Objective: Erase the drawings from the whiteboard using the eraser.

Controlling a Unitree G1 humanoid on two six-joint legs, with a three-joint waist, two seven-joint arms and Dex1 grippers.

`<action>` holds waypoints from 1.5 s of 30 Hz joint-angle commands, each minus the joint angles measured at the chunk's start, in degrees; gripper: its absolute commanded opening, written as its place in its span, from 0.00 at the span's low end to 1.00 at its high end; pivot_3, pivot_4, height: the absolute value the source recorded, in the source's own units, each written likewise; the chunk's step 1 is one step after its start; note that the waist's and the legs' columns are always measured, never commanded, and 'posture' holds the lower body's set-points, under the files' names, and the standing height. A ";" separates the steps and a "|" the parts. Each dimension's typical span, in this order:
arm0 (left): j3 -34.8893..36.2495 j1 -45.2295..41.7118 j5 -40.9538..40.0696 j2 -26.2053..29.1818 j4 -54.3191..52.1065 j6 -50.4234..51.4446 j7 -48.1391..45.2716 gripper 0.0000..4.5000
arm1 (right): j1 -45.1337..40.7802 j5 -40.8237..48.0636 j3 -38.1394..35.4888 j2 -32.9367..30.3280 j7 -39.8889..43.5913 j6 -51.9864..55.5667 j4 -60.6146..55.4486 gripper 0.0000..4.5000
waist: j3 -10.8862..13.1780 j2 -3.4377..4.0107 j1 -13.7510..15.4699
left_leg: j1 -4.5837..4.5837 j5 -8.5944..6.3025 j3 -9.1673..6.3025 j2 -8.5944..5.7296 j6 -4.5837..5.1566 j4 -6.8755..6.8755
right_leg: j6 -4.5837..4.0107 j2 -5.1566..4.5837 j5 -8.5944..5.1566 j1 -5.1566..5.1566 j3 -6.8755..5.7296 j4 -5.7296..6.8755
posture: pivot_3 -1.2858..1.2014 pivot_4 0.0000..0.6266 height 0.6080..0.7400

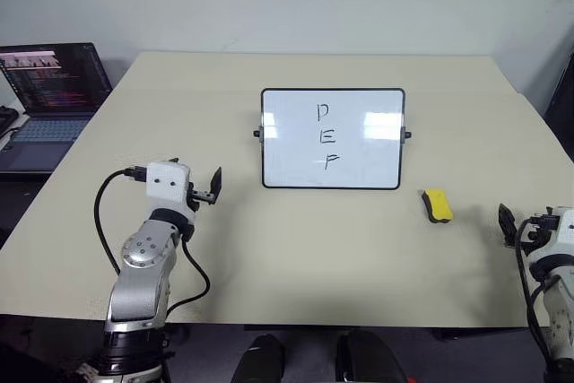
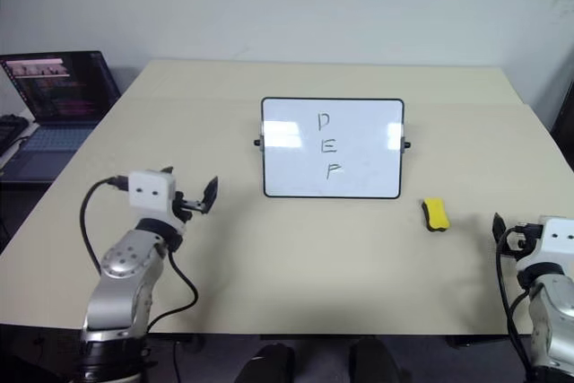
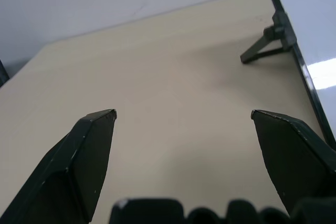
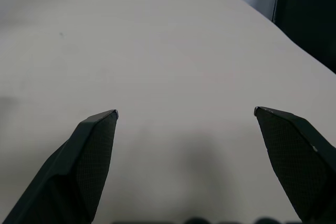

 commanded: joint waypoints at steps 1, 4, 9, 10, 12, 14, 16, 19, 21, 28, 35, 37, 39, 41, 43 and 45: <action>-0.42 -1.58 -0.30 -0.57 0.26 -1.50 -0.20 1.00 | -1.31 1.74 -0.77 -0.22 -1.32 4.18 -3.37 1.00 | 0.00 0.00 0.01 | 0.00 0.00 0.00 -0.01 0.00 0.00 | 0.01 0.00 0.00 0.00 0.00 0.00 | 0.52 0.24 1.00; -0.36 -1.91 -0.21 -0.96 0.90 -1.37 0.02 1.00 | -2.18 1.87 -1.60 0.67 -3.75 6.34 -4.65 1.00 | 0.00 0.00 0.01 | 0.01 0.00 0.01 -0.03 0.00 -0.01 | 0.00 0.04 0.00 0.01 0.00 0.00 | 0.52 0.24 1.00; -0.49 -2.40 -0.80 1.38 0.48 -1.01 -3.45 1.00 | -2.43 5.66 -2.75 0.84 -4.66 11.66 -12.91 1.00 | 0.04 0.06 0.01 | -0.02 -0.02 0.01 -0.01 -0.01 -0.03 | -0.01 0.05 -0.01 -0.03 0.00 -0.02 | 0.52 0.24 1.00; 0.11 -2.70 -0.45 2.68 1.17 -1.28 -4.04 1.00 | -2.62 6.39 -2.78 1.62 -6.13 13.56 -15.11 1.00 | 0.04 0.05 0.01 | -0.03 -0.02 0.00 -0.01 -0.01 -0.03 | -0.01 0.05 -0.01 -0.02 -0.01 -0.04 | 0.52 0.24 1.00; 0.96 -4.11 -0.75 4.20 1.55 -0.51 -4.33 1.00 | -4.27 6.92 -2.62 2.29 -8.20 15.07 -17.30 1.00 | 0.04 0.06 0.00 | -0.03 -0.03 -0.01 -0.01 -0.01 -0.04 | -0.01 0.05 -0.01 -0.02 -0.01 -0.04 | 0.52 0.24 1.00; 1.47 -5.52 -2.13 6.03 1.59 -0.07 -6.11 1.00 | -6.02 7.78 -1.33 2.92 -9.02 16.83 -19.61 1.00 | 0.05 0.07 0.01 | -0.02 -0.03 -0.01 -0.01 -0.01 -0.03 | -0.01 0.06 -0.01 -0.02 -0.02 -0.04 | 0.52 0.24 1.00; 2.08 -6.75 -5.36 8.39 1.46 1.07 -10.85 1.00 | -7.21 10.26 0.14 4.64 -9.41 19.16 -22.76 1.00 | 0.05 0.07 -0.06 | -0.02 -0.03 0.00 -0.02 -0.01 -0.02 | -0.01 0.11 -0.01 -0.02 -0.03 -0.03 | 0.52 0.24 1.00; 1.02 -9.85 -9.59 13.02 1.52 2.74 -19.72 1.00 | -7.66 10.02 3.13 5.56 -9.82 20.41 -27.64 1.00 | 0.07 0.11 -0.15 | -0.04 -0.04 -0.06 0.00 -0.02 -0.05 | -0.04 0.17 -0.03 -0.03 -0.07 -0.05 | 0.52 0.24 1.00; -0.03 -12.73 -10.51 15.03 3.33 2.57 -23.66 1.00 | -7.51 10.81 4.50 6.31 -10.47 22.22 -30.21 1.00 | 0.10 0.11 -0.07 | -0.06 -0.04 -0.05 -0.01 -0.02 -0.06 | -0.05 0.17 -0.03 -0.05 -0.06 -0.07 | 0.52 0.24 1.00; -7.36 -25.78 -17.93 16.07 2.42 10.15 -37.22 1.00 | -7.59 15.63 7.30 9.79 -11.29 30.02 -31.17 1.00 | 0.18 -0.01 -0.09 | -0.09 -0.06 0.00 -0.04 0.01 -0.04 | -0.01 0.16 -0.02 -0.05 -0.11 -0.12 | 0.52 0.24 1.00; -14.15 -27.44 -23.49 17.98 1.26 15.37 -50.96 1.00 | -8.50 14.88 8.65 5.93 -11.28 36.39 -30.36 1.00 | 0.26 0.09 -1.73 | -0.08 -0.23 0.19 -0.01 0.16 -0.07 | -0.06 0.27 -0.05 -0.19 -0.02 -0.04 | 0.52 0.24 1.00; -16.79 -26.82 -22.70 18.59 0.76 15.25 -53.64 1.00 | -8.80 14.54 9.37 3.55 -9.32 38.03 -28.75 1.00 | 0.27 0.11 -1.73 | -0.07 -0.23 0.28 0.02 0.16 -0.07 | -0.02 0.34 -0.09 -0.25 0.04 0.01 | 0.52 0.24 1.00; -18.37 -25.95 -22.23 17.79 0.09 15.17 -53.59 1.00 | -9.61 14.84 10.15 2.14 -8.06 39.66 -27.40 1.00 | 0.27 0.10 -1.54 | -0.07 -0.24 0.30 0.02 0.18 -0.06 | -0.01 0.34 -0.09 -0.26 0.06 0.03 | 0.52 0.24 1.00; -19.46 -25.28 -21.04 17.08 0.39 14.09 -53.12 1.00 | -10.82 14.75 11.03 1.01 -7.37 40.84 -26.81 1.00 | 0.28 0.10 -1.52 | -0.08 -0.25 0.31 0.02 0.19 -0.04 | 0.00 0.34 -0.10 -0.26 0.07 0.02 | 0.52 0.24 1.00; -20.47 -25.02 -19.27 16.94 1.11 12.68 -52.82 1.00 | -11.69 14.25 11.47 0.28 -6.94 41.73 -26.22 1.00 | 0.28 0.09 -1.57 | -0.08 -0.26 0.33 0.02 0.21 -0.04 | 0.00 0.34 -0.09 -0.27 0.08 0.03 | 0.52 0.24 1.00; -20.62 -24.90 -18.44 16.77 1.87 11.66 -52.79 1.00 | -12.82 12.78 12.75 -0.12 -6.51 41.43 -23.94 1.00 | 0.28 0.09 -1.53 | -0.10 -0.26 0.36 0.02 0.21 -0.04 | 0.00 0.34 -0.09 -0.31 0.11 0.04 | 0.52 0.24 1.00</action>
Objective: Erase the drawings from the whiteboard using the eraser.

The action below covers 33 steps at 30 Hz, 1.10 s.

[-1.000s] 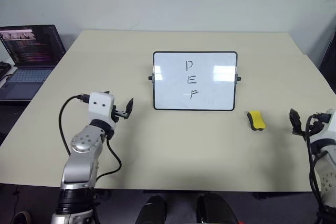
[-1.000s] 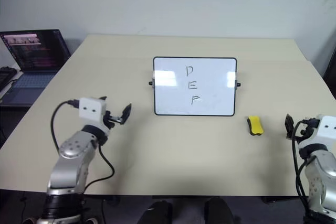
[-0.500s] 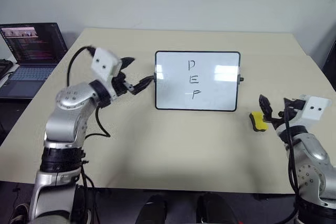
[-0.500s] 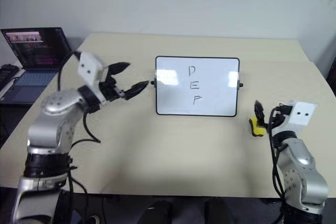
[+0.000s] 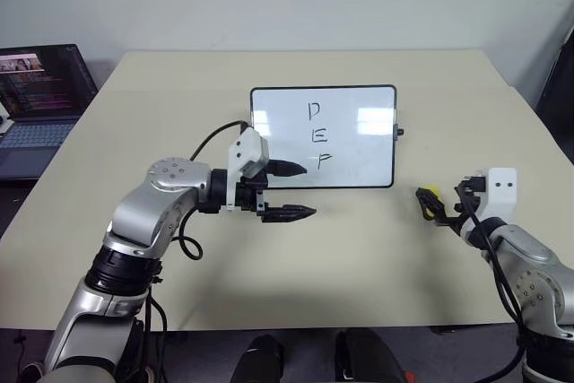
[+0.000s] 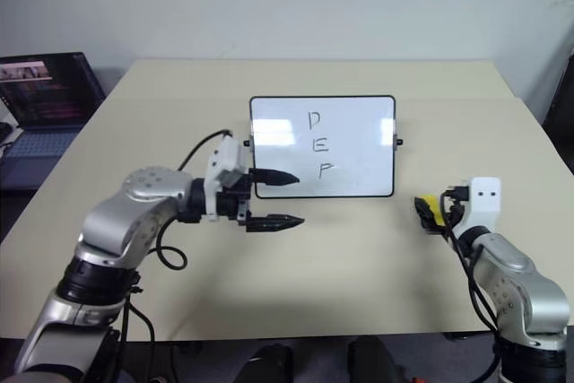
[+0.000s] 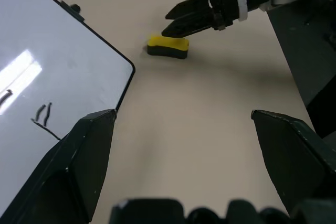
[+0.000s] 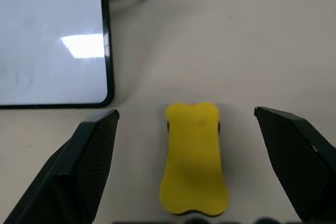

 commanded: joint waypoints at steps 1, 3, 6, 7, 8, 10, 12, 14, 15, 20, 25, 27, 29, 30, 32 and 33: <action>0.05 -0.13 1.48 -0.17 0.07 -2.64 -0.15 1.00 | -2.23 -2.07 1.13 -1.22 1.17 -0.77 2.17 1.00 | 0.00 0.00 0.02 | 0.00 0.00 0.00 0.00 0.00 0.00 | 0.00 0.00 0.00 0.00 0.00 0.00 | 0.52 0.24 1.00; 0.08 0.26 2.16 0.03 0.47 -3.37 -0.26 1.00 | -2.78 -3.70 1.96 -1.18 1.47 -1.81 4.17 1.00 | 0.00 0.00 0.05 | 0.00 0.00 0.01 0.00 0.00 0.01 | 0.00 0.00 0.00 0.00 0.00 0.00 | 0.52 0.24 1.00; 0.37 0.80 2.63 0.21 0.64 -3.86 -0.23 1.00 | -2.78 -5.20 2.17 -1.09 2.01 -3.09 5.95 1.00 | 0.00 0.00 0.07 | -0.01 0.00 0.01 0.00 0.01 0.00 | -0.03 0.00 0.02 -0.01 0.00 0.00 | 0.52 0.24 1.00; 0.55 0.92 2.68 0.21 0.77 -3.93 -0.17 1.00 | -2.58 -5.33 2.02 -1.08 2.32 -3.28 6.08 1.00 | 0.00 0.00 0.06 | -0.01 -0.01 0.03 0.00 0.01 0.01 | -0.04 -0.01 0.02 -0.01 0.01 0.00 | 0.52 0.24 1.00; 0.69 1.01 2.75 0.21 0.95 -4.05 -0.17 1.00 | -2.38 -5.48 1.89 -1.06 2.61 -3.41 6.12 1.00 | 0.00 0.00 0.07 | -0.01 -0.01 0.03 -0.01 0.01 0.01 | -0.03 -0.01 0.03 -0.01 0.02 0.00 | 0.52 0.24 1.00; 0.80 1.16 3.04 0.24 1.46 -4.44 -0.22 1.00 | -2.08 -5.83 1.60 -1.00 3.05 -3.69 6.20 1.00 | 0.00 0.00 0.06 | -0.01 -0.01 0.03 0.00 0.01 0.01 | -0.03 -0.01 0.02 -0.02 0.02 0.01 | 0.52 0.24 1.00; 0.61 1.05 3.40 0.01 2.04 -4.85 -0.13 1.00 | -2.31 -6.02 1.13 -0.80 3.14 -4.05 6.81 1.00 | 0.00 0.00 0.06 | -0.01 -0.01 0.03 0.00 0.01 0.01 | -0.02 -0.01 0.02 -0.02 0.02 0.02 | 0.52 0.24 1.00; 0.59 1.12 3.49 -0.09 2.04 -4.92 -0.08 1.00 | -2.40 -6.04 0.80 -0.53 3.10 -4.18 6.92 1.00 | 0.00 0.00 0.06 | -0.01 -0.01 0.03 0.00 0.01 0.02 | -0.02 -0.01 0.02 -0.02 0.02 0.03 | 0.52 0.24 1.00; 0.57 1.20 3.53 -0.14 1.98 -4.96 -0.03 1.00 | -2.41 -6.11 0.81 -0.51 3.17 -4.24 7.03 1.00 | 0.00 0.00 0.06 | -0.01 -0.01 0.03 0.00 0.01 0.02 | -0.03 -0.01 0.02 -0.02 0.02 0.02 | 0.52 0.24 1.00; 0.32 1.11 4.37 -0.62 3.28 -6.12 -0.08 1.00 | -3.20 -6.74 0.93 -0.52 3.67 -4.98 9.22 1.00 | 0.00 0.00 0.06 | -0.01 -0.01 0.03 0.00 0.01 0.03 | -0.05 -0.01 0.03 -0.02 0.02 0.03 | 0.52 0.24 1.00; 0.50 1.61 4.97 -0.63 4.81 -8.07 -0.60 1.00 | -4.19 -7.68 1.53 -0.48 4.21 -5.77 11.47 1.00 | 0.00 0.00 0.03 | 0.01 -0.01 0.05 0.00 0.01 0.04 | -0.08 0.00 0.05 -0.02 0.03 0.08 | 0.52 0.24 1.00; 0.62 1.95 5.14 -0.61 5.04 -8.61 -0.72 1.00 | -4.82 -8.18 1.60 -0.37 4.43 -6.18 12.44 1.00 | 0.00 0.00 0.02 | 0.01 -0.01 0.05 0.00 0.01 0.04 | -0.15 -0.01 0.09 -0.02 0.04 0.08 | 0.52 0.24 1.00; 0.72 2.23 5.27 -0.56 5.16 -8.98 -0.81 1.00 | -5.29 -8.52 1.59 -0.21 4.61 -6.50 13.24 0.92 | 0.00 0.00 0.02 | 0.01 -0.01 0.06 0.00 0.01 0.05 | -0.24 -0.01 0.15 -0.02 0.04 0.08 | 0.52 0.24 1.00; 0.76 2.35 5.34 -0.55 5.18 -9.11 -0.84 1.00 | -5.42 -8.70 1.63 -0.14 4.71 -6.65 13.61 0.87 | 0.00 0.00 0.03 | 0.01 -0.01 0.05 0.00 0.01 0.05 | -0.24 -0.01 0.15 -0.02 0.04 0.08 | 0.52 0.24 1.00; 0.82 2.53 5.40 -0.53 5.16 -9.25 -0.86 1.00 | -5.55 -8.96 1.68 0.03 4.78 -7.05 14.22 0.71 | 0.00 0.00 0.03 | 0.01 -0.01 0.05 0.00 0.01 0.05 | -0.25 0.00 0.15 -0.02 0.04 0.08 | 0.52 0.24 1.00; 0.83 2.61 5.43 -0.50 5.10 -9.31 -0.85 1.00 | -5.56 -9.06 1.72 0.10 4.79 -7.17 14.44 0.64 | 0.00 0.00 0.03 | 0.01 -0.01 0.06 0.00 0.01 0.05 | -0.25 -0.01 0.16 -0.02 0.04 0.08 | 0.52 0.24 1.00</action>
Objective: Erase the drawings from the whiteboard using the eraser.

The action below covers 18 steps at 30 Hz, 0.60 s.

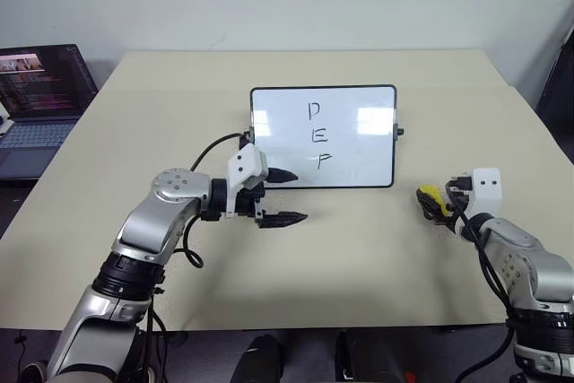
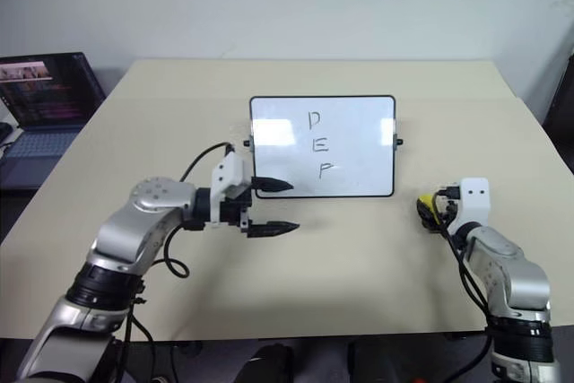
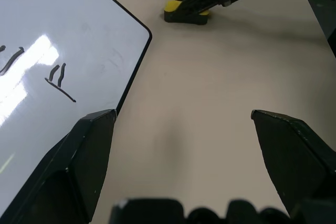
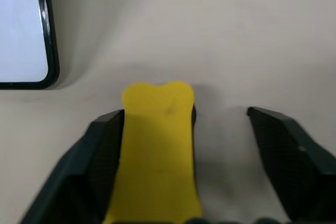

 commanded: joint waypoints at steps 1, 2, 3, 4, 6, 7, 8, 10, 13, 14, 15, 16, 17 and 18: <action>1.17 0.03 0.13 0.12 -1.03 -1.21 -0.05 1.00 | -1.10 -0.88 -0.47 0.13 0.32 -1.59 0.27 0.55 | 0.00 0.00 0.00 | 0.00 0.00 0.00 0.00 0.00 0.00 | 0.00 0.00 0.00 0.00 0.00 0.00 | 0.52 0.24 1.00; 1.15 0.08 0.16 0.14 -1.11 -1.22 -0.01 1.00 | -1.13 -1.01 -0.51 0.25 0.27 -1.73 0.44 0.47 | 0.00 0.00 0.00 | 0.00 0.00 0.00 0.00 0.00 0.00 | 0.00 0.00 0.00 0.00 0.00 0.00 | 0.52 0.24 1.00; 1.14 0.12 0.18 0.14 -1.22 -1.20 0.03 1.00 | -1.17 -1.11 -0.54 0.36 0.24 -1.84 0.57 0.38 | 0.00 0.00 0.00 | 0.00 0.00 0.00 0.00 0.00 0.01 | 0.00 0.00 0.00 0.00 0.00 0.01 | 0.52 0.24 1.00; 1.12 0.14 0.18 0.12 -1.37 -1.08 0.10 1.00 | -1.22 -1.18 -0.55 0.50 0.22 -1.93 0.63 0.31 | 0.00 0.00 -0.01 | 0.01 0.00 0.00 0.00 0.00 0.01 | 0.00 0.00 0.00 0.00 0.00 0.01 | 0.52 0.24 1.00; 1.11 0.11 0.20 0.06 -1.53 -0.86 0.30 1.00 | -1.30 -1.33 -0.58 0.75 0.23 -2.03 0.65 0.29 | 0.00 0.00 -0.01 | 0.01 0.00 0.00 0.00 0.00 0.01 | 0.00 0.00 0.00 0.00 0.00 0.02 | 0.52 0.24 1.00; 1.19 0.05 0.16 -0.05 -1.60 -0.57 0.60 1.00 | -1.33 -1.41 -0.62 0.88 0.24 -2.09 0.61 0.29 | 0.00 0.00 -0.01 | 0.01 0.00 0.00 0.00 0.00 0.02 | 0.00 0.00 0.00 0.00 0.01 0.02 | 0.52 0.24 1.00; 1.39 0.04 -0.01 -0.16 -1.77 -0.12 1.00 1.00 | -1.27 -1.44 -0.69 0.99 0.25 -2.10 0.46 0.29 | 0.00 0.00 0.00 | 0.01 0.00 0.00 0.00 0.00 0.02 | 0.00 0.00 0.00 0.00 0.00 0.03 | 0.52 0.24 1.00; 2.10 0.10 -0.44 -0.40 -2.41 1.01 2.45 1.00 | -1.06 -1.34 -0.93 1.21 0.25 -2.11 -0.11 0.29 | -0.01 0.00 -0.01 | 0.02 0.00 0.00 0.00 0.00 0.03 | 0.00 0.00 0.00 0.01 0.01 0.03 | 0.52 0.24 1.00; 3.92 0.00 -0.29 -0.81 -2.99 3.19 6.60 1.00 | -0.30 -1.16 -1.17 1.26 0.63 -2.87 -2.06 0.29 | -0.01 0.00 -0.03 | 0.03 0.00 0.00 0.01 0.00 0.03 | 0.00 0.00 0.00 0.00 0.01 0.04 | 0.52 0.24 1.00; 4.77 -0.20 0.26 -1.15 -2.81 3.76 8.89 1.00 | 0.16 -1.07 -0.94 1.15 1.27 -3.58 -3.29 0.29 | -0.01 0.00 -0.02 | 0.02 0.00 0.00 0.01 0.00 0.03 | 0.00 0.00 0.00 0.00 0.01 0.04 | 0.52 0.24 1.00; 5.67 -0.36 0.74 -1.50 -2.67 4.48 11.30 1.00 | 0.78 -1.25 -0.43 0.98 1.87 -4.43 -4.76 0.29 | -0.01 0.00 -0.01 | 0.03 0.00 -0.01 0.01 0.00 0.03 | 0.00 0.00 0.00 0.00 0.00 0.05 | 0.52 0.24 1.00; 6.49 -0.53 1.18 -1.82 -2.63 5.26 13.61 1.00 | 1.37 -1.76 0.15 0.78 2.26 -5.47 -6.10 0.29 | 0.00 0.00 -0.01 | 0.02 0.00 -0.01 0.01 0.00 0.03 | 0.00 0.00 0.00 0.00 0.00 0.05 | 0.52 0.24 1.00; 7.31 -0.61 1.38 -2.10 -2.92 6.06 15.55 1.00 | 1.99 -2.52 0.79 0.64 2.50 -6.72 -7.43 0.29 | 0.00 0.00 -0.02 | 0.02 0.00 -0.01 0.01 0.00 0.03 | 0.00 0.00 0.00 -0.01 0.00 0.05 | 0.52 0.24 1.00; 7.99 -0.70 1.46 -2.43 -3.37 6.84 17.18 1.00 | 2.47 -3.19 1.38 0.53 2.73 -7.81 -8.46 0.29 | -0.01 0.00 -0.05 | 0.02 0.00 0.00 0.01 0.00 0.03 | 0.00 0.00 0.00 -0.01 0.01 0.05 | 0.52 0.24 1.00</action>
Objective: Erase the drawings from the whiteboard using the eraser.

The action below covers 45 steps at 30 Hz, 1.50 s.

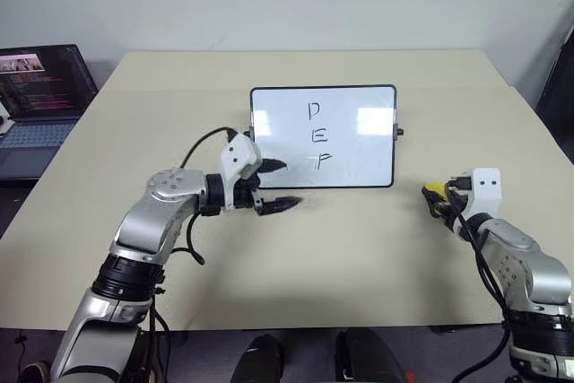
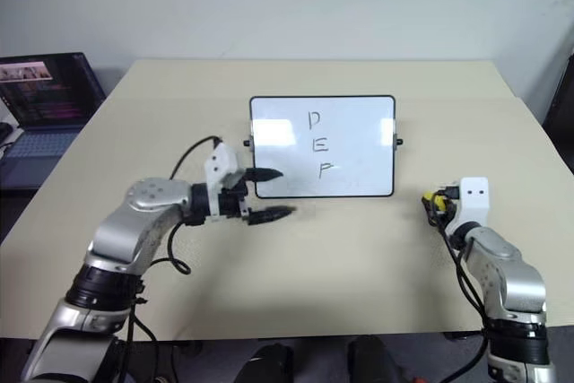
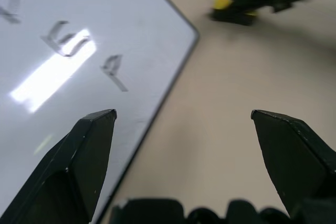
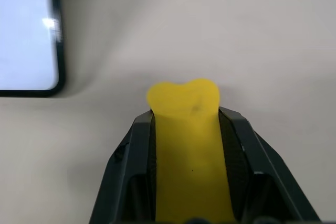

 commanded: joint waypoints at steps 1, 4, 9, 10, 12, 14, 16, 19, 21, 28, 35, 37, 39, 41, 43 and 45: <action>4.30 -1.15 0.41 -1.01 -3.25 2.90 7.09 1.00 | 1.04 -2.54 1.86 -0.89 1.33 -5.65 -6.51 0.29 | 0.00 0.00 -0.04 | 0.00 0.00 0.00 0.00 0.00 0.00 | 0.02 0.00 -0.01 0.00 0.00 0.00 | 0.52 0.24 1.00; 6.19 -2.17 0.79 -2.46 -4.50 5.37 12.78 1.00 | 1.17 -6.34 4.92 -1.64 2.01 -10.73 -8.60 0.29 | 0.00 0.00 0.00 | 0.00 0.00 0.00 0.00 -0.01 0.03 | 0.22 -0.01 -0.11 0.00 0.01 0.00 | 0.52 0.24 1.00; 8.42 -4.75 0.44 -4.97 -5.45 9.86 19.97 1.00 | -3.05 -11.16 10.31 -2.23 4.90 -19.50 -8.53 0.29 | 0.00 -0.01 -0.02 | 0.01 0.01 0.01 -0.01 -0.03 0.05 | 0.25 0.00 -0.13 0.00 0.01 0.02 | 0.52 0.24 1.00; 8.75 -5.33 0.51 -5.58 -5.61 10.80 21.47 1.00 | -4.94 -12.27 11.62 -2.20 5.71 -21.62 -7.21 0.29 | 0.00 -0.01 -0.03 | 0.01 0.02 0.02 0.00 -0.04 0.06 | 0.25 0.00 -0.12 0.00 0.01 0.02 | 0.52 0.24 1.00; 9.13 -6.19 0.66 -6.27 -5.68 12.07 23.32 1.00 | -8.50 -13.97 13.74 -1.72 6.83 -24.61 -4.27 0.29 | 0.00 -0.02 -0.07 | 0.02 0.03 0.04 0.00 -0.08 0.07 | 0.23 0.00 -0.10 0.00 0.03 0.02 | 0.52 0.24 1.00; 9.02 -6.42 0.60 -6.29 -6.09 13.08 23.80 1.00 | -12.50 -15.14 15.54 -0.56 7.69 -27.18 -0.77 0.29 | 0.00 -0.02 -0.09 | 0.04 0.10 0.05 -0.01 -0.20 0.08 | 0.22 0.00 -0.08 0.00 0.04 0.03 | 0.52 0.24 1.00; 9.02 -6.42 0.84 -5.86 -6.15 14.00 24.31 1.00 | -17.05 -16.27 17.44 1.07 8.41 -29.90 3.46 0.29 | 0.00 -0.02 -0.10 | 0.04 0.12 0.04 0.01 -0.24 0.07 | 0.02 0.01 0.03 0.00 0.03 0.03 | 0.52 0.24 1.00; 9.28 -6.17 1.13 -5.27 -5.98 14.63 24.76 1.00 | -24.26 -18.23 20.28 4.06 9.62 -34.38 10.99 0.29 | 0.00 -0.02 -0.15 | 0.02 0.13 0.05 0.01 -0.28 0.07 | -0.01 0.01 0.05 -0.03 0.04 0.03 | 0.52 0.24 1.00; 9.12 -5.78 1.22 -5.07 -6.27 14.78 24.80 1.00 | -29.76 -19.87 22.28 6.52 10.36 -38.24 17.63 0.29 | 0.01 -0.03 -0.19 | 0.00 0.13 0.10 0.00 -0.29 0.06 | -0.02 0.00 0.06 -0.10 0.11 0.06 | 0.52 0.24 1.00; 8.09 -4.44 1.31 -5.08 -7.44 14.72 24.80 1.00 | -42.82 -25.86 25.73 11.63 9.60 -52.88 41.47 0.29 | -0.02 -0.06 -0.03 | -0.11 0.10 0.24 0.00 -0.35 0.05 | -0.05 -0.02 0.09 -0.36 0.27 0.13 | 0.52 0.24 1.00; 8.47 -2.53 1.23 -4.60 -8.52 14.80 24.70 1.00 | -51.12 -29.89 25.25 13.67 5.14 -62.06 62.13 0.29 | -0.01 -0.08 -0.19 | -0.16 0.09 0.84 0.02 -0.34 0.02 | 0.05 0.00 0.16 -0.63 1.00 0.17 | 0.52 0.24 1.00; 8.69 -2.17 1.17 -4.37 -8.79 14.84 24.64 1.00 | -53.57 -30.77 25.01 13.51 3.71 -62.84 67.39 0.29 | -0.01 -0.09 -0.45 | -0.15 0.09 0.95 0.02 -0.34 0.03 | 0.08 0.01 0.18 -0.67 1.12 0.19 | 0.52 0.24 1.00; 8.87 -1.83 1.15 -4.13 -8.95 14.77 24.55 1.00 | -55.07 -31.44 25.23 13.53 3.51 -63.45 70.84 0.29 | -0.01 -0.09 -0.65 | -0.15 0.09 0.99 0.02 -0.34 0.03 | 0.08 0.01 0.20 -0.69 1.17 0.22 | 0.52 0.24 1.00; 9.00 -1.52 1.16 -3.87 -9.01 14.64 24.50 1.00 | -56.08 -31.93 25.35 14.01 3.87 -62.89 73.31 0.29 | -0.01 -0.09 -0.98 | -0.14 0.08 1.01 0.04 -0.33 0.03 | 0.08 0.03 0.20 -0.69 1.19 0.24 | 0.52 0.24 1.00; 9.11 -1.21 1.20 -3.59 -9.02 14.44 24.56 1.00 | -56.91 -32.26 25.68 14.94 4.76 -61.34 74.81 0.29 | -0.01 -0.09 -1.29 | -0.11 0.08 1.03 0.04 -0.32 0.03 | 0.08 0.03 0.20 -0.69 1.22 0.30 | 0.52 0.24 1.00; 9.22 -1.01 1.20 -3.49 -9.00 14.31 24.63 1.00 | -57.39 -32.39 25.89 16.00 5.56 -60.10 75.55 0.29 | -0.02 -0.11 -1.43 | -0.03 0.07 1.08 0.04 -0.31 0.05 | 0.08 0.03 0.20 -0.69 1.24 0.45 | 0.52 0.24 1.00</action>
